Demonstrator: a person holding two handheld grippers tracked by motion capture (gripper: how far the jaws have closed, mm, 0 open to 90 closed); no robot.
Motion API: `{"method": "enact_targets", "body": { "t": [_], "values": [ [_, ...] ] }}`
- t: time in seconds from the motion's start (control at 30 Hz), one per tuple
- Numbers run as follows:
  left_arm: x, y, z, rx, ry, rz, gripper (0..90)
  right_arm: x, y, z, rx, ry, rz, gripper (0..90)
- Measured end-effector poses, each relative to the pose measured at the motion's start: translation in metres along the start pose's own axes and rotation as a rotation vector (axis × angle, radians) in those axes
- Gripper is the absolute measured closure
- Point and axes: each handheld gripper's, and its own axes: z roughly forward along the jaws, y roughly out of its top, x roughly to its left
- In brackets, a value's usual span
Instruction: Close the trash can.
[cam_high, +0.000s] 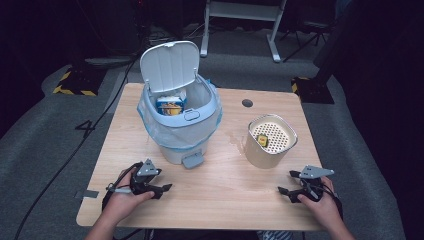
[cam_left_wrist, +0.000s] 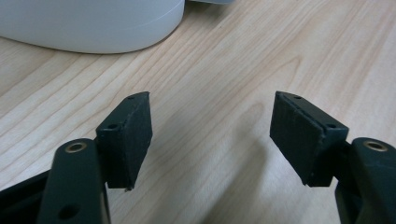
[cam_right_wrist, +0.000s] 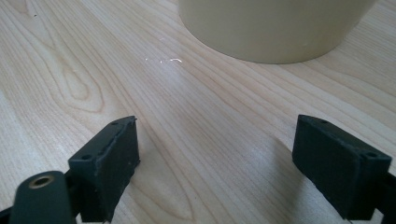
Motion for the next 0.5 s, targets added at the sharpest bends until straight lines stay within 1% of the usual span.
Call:
{"method": "enact_targets", "body": {
  "t": [0.07, 0.2, 0.23, 0.33, 0.4, 0.5],
  "values": [
    [0.000, 0.002, -0.006, -0.009, -0.002, 0.009, 31.5, 0.000, 0.000, 0.000, -0.001, -0.001, 0.000, 14.8],
    [0.002, 0.007, -0.021, -0.034, -0.017, 0.014, 33.1, 0.000, 0.000, 0.000, -0.001, -0.003, 0.002, 14.7],
    [0.003, 0.008, -0.025, -0.044, -0.026, 0.017, 33.5, 0.000, 0.000, 0.000, -0.001, -0.003, 0.002, 14.7],
    [0.006, 0.012, -0.038, -0.074, -0.049, 0.010, 34.3, 0.000, 0.000, 0.000, -0.002, -0.003, 0.003, 14.7],
    [0.009, 0.015, -0.045, -0.091, -0.058, 0.007, 34.4, 0.000, 0.000, 0.000, -0.001, -0.003, 0.003, 14.7],
    [0.014, 0.021, -0.056, -0.106, -0.055, 0.009, 34.4, 0.000, 0.000, 0.000, -0.001, -0.003, 0.003, 14.7]
  ]
}}
